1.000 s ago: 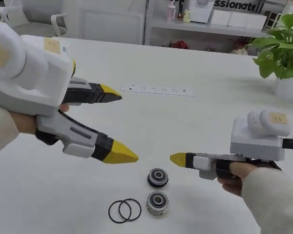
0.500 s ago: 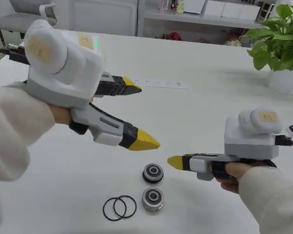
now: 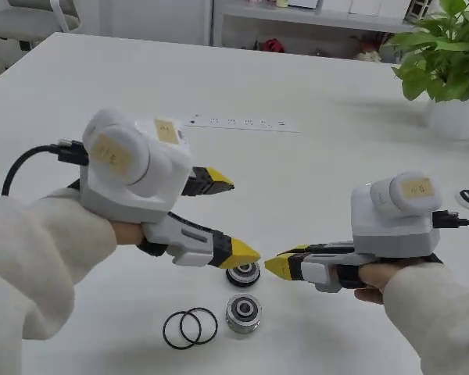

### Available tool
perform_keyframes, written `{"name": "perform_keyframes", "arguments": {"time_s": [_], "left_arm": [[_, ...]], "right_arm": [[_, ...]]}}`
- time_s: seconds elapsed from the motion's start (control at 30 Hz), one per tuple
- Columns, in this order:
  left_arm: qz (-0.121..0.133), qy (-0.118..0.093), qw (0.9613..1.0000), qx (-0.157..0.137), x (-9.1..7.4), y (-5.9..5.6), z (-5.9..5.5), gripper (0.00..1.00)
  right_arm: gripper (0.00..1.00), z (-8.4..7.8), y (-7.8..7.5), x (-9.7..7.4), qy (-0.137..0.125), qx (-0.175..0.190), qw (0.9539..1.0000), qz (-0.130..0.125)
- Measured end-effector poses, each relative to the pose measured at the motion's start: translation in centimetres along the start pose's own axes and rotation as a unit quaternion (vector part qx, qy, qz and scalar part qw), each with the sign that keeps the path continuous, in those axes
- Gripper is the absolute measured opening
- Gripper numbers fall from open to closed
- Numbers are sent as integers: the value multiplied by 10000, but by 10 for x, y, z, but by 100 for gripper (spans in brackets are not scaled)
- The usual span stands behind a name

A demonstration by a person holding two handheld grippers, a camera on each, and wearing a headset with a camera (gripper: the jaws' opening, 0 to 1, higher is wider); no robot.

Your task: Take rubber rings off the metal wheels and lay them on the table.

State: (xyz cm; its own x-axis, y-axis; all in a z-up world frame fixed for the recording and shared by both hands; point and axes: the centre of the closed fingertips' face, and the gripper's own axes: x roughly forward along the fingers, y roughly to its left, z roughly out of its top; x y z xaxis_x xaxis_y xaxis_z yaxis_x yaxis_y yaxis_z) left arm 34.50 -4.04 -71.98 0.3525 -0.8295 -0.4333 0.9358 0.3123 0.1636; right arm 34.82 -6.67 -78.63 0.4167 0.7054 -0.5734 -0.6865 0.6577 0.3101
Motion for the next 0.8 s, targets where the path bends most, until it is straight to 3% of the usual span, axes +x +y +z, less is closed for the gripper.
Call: {"name": "perform_keyframes", "arguments": {"time_s": [0.23,0.8], "left_arm": [[-117,210,9996,-134,15,-8,-24,50],[-58,356,9975,-604,27,-8,-53,27]], "right_arm": [[17,-7,4,3,165,-338,9993,66],[24,-15,10,11,288,-731,9969,79]]}}
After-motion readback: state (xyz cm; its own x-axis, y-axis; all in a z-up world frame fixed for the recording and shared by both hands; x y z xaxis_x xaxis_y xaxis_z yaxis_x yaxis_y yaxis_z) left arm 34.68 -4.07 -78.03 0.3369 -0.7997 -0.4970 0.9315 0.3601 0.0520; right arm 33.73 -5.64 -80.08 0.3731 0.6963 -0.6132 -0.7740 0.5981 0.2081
